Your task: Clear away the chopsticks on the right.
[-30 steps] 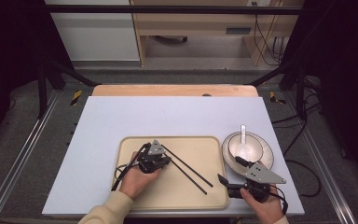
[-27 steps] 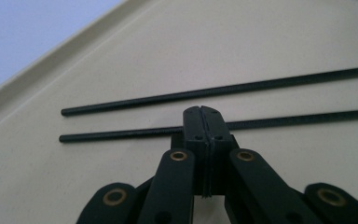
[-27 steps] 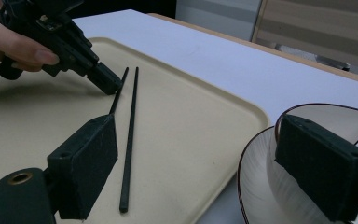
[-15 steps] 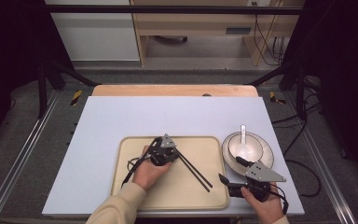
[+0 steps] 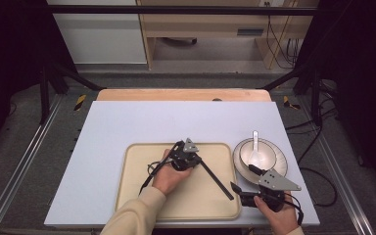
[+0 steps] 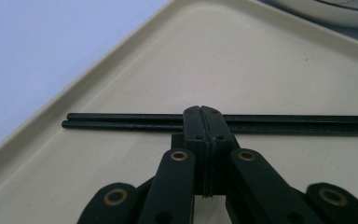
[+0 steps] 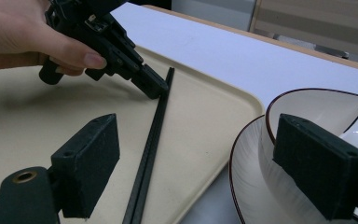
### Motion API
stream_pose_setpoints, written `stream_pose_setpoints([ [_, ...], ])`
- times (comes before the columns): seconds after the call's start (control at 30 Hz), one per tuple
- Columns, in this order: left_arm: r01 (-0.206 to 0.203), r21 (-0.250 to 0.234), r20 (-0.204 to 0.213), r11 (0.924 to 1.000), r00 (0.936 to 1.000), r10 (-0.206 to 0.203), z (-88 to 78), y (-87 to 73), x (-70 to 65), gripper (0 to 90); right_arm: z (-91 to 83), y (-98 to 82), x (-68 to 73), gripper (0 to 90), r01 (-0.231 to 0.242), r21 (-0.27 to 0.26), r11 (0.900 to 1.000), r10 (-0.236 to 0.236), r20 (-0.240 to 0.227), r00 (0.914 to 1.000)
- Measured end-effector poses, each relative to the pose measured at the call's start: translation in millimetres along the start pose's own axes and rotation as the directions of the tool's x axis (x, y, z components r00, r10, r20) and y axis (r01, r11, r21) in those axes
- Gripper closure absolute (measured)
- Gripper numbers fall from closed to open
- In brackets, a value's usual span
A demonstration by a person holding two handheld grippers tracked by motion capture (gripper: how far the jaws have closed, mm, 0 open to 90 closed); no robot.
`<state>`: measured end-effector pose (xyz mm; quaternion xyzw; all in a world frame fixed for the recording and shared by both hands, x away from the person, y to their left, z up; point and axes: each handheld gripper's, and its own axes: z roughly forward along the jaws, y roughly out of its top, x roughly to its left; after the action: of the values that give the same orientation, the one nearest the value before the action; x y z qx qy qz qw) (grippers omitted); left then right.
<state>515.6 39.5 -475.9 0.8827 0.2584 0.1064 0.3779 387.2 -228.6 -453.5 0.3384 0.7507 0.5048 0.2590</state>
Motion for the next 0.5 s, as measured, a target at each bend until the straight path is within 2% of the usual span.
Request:
stream_pose_setpoints([
  [0.33,-0.035,-0.012,0.040,0.9993,0.9986,0.035,16.1,13.4,-20.4,89.3,-0.8,-0.3,-0.4,14.4,0.005,-0.002,1.000,-0.005,-0.002,1.0000],
  [0.4,-0.026,-0.027,0.048,0.9993,0.9985,0.027,19.8,15.5,-25.4,89.3,-0.9,-0.2,0.1,14.5,0.003,0.002,1.000,-0.003,-0.002,1.0000],
  [0.43,-0.038,-0.022,0.052,0.9990,0.9979,0.039,20.6,16.6,-26.6,89.2,-0.8,-0.3,0.1,14.4,0.003,0.002,1.000,-0.003,-0.002,1.0000],
  [0.5,-0.038,-0.027,0.060,0.9989,0.9974,0.039,23.1,18.6,-30.0,89.2,-0.9,-0.3,0.2,14.5,0.004,0.003,1.000,-0.004,-0.003,1.0000],
])
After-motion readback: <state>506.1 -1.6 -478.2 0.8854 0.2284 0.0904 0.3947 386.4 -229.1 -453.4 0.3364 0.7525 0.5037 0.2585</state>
